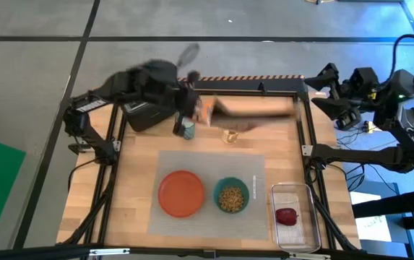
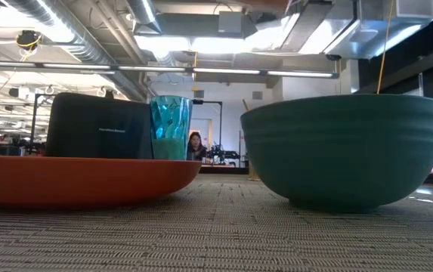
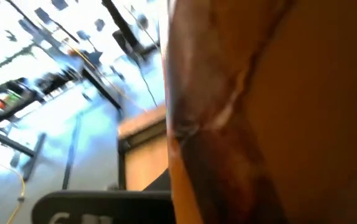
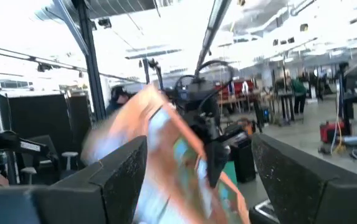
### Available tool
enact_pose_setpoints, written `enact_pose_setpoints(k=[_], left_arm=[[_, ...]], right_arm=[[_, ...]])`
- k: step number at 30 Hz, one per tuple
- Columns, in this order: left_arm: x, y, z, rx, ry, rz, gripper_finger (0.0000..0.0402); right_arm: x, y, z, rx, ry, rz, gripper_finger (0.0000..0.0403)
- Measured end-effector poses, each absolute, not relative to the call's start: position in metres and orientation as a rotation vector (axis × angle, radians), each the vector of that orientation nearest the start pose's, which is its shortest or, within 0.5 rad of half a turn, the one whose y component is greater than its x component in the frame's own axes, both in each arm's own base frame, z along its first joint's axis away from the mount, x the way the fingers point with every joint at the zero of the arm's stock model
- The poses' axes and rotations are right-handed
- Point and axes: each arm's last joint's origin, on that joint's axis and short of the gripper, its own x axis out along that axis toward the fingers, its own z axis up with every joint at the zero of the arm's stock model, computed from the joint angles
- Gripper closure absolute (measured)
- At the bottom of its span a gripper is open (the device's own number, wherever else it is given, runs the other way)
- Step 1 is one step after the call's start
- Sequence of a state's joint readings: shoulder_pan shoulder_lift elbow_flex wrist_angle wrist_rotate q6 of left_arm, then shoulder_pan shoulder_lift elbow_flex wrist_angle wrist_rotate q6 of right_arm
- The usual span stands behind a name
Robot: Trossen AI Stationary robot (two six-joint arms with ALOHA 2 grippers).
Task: Arrange a breakfast setting
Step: Pour the yellow cereal in the green bowl
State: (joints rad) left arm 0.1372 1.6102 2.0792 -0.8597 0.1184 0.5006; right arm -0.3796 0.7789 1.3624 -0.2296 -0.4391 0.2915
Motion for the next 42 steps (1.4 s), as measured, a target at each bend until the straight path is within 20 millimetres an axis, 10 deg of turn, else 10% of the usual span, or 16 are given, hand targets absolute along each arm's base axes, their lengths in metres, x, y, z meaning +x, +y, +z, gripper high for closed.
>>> enact_pose_setpoints(k=[9, 25, 42], left_arm=[[0.311, 0.068, 0.526, 0.244, 0.037, -0.091, 0.0388], [0.344, 0.088, 0.488, 0.100, 0.218, -0.036, 0.0388], [0.344, 0.087, 0.476, -0.035, 0.332, -0.012, 0.0367]], right_arm=[[0.095, -0.024, 0.512, 0.122, -0.370, 0.114, 0.0123], [0.124, -0.039, 0.508, 0.113, -0.348, 0.030, 0.0129], [0.159, -0.053, 0.492, 0.109, -0.219, -0.004, 0.0390]])
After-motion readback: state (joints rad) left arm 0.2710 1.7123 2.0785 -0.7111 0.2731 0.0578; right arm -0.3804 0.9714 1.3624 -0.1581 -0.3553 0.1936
